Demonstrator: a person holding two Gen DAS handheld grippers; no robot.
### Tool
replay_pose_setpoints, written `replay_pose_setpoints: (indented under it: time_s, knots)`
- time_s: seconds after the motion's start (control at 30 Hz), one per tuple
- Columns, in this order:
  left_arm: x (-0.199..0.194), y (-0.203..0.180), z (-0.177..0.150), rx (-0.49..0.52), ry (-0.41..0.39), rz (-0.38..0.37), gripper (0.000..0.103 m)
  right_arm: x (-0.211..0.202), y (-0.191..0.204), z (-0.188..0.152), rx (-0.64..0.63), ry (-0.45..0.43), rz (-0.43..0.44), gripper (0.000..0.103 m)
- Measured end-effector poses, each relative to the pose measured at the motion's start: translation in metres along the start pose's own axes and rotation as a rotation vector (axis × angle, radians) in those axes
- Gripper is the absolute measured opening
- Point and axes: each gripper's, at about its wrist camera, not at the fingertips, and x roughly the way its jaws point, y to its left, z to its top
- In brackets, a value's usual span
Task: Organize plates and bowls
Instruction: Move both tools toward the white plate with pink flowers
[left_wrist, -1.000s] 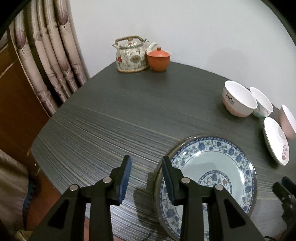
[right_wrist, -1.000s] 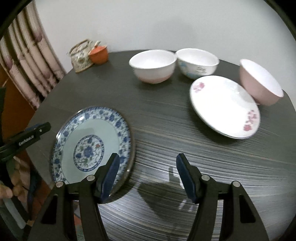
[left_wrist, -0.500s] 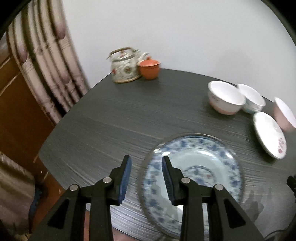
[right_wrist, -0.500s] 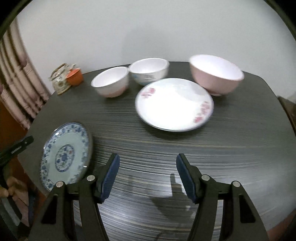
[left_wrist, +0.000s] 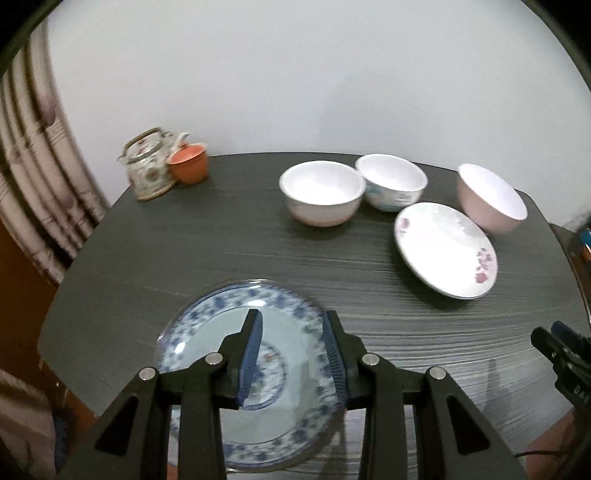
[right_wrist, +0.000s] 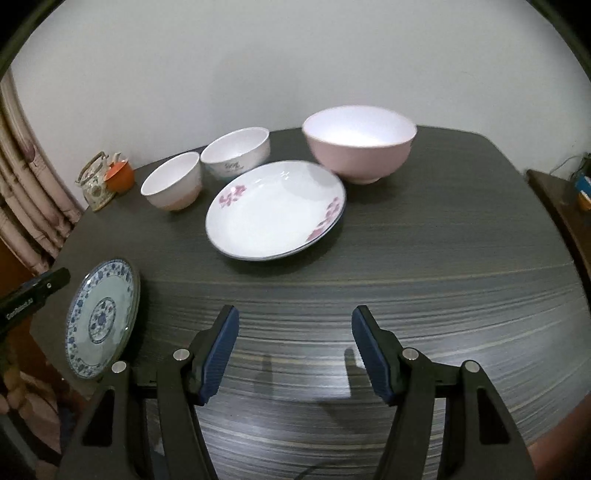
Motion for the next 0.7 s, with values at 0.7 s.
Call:
replay_pose_setpoints:
  time_s: [0.7]
  knots:
    - [0.08,-0.067,0.064,-0.017,0.101,-0.165,0.035,0.044,-0.044,0.046,0.053,0.017,0.028,0.057]
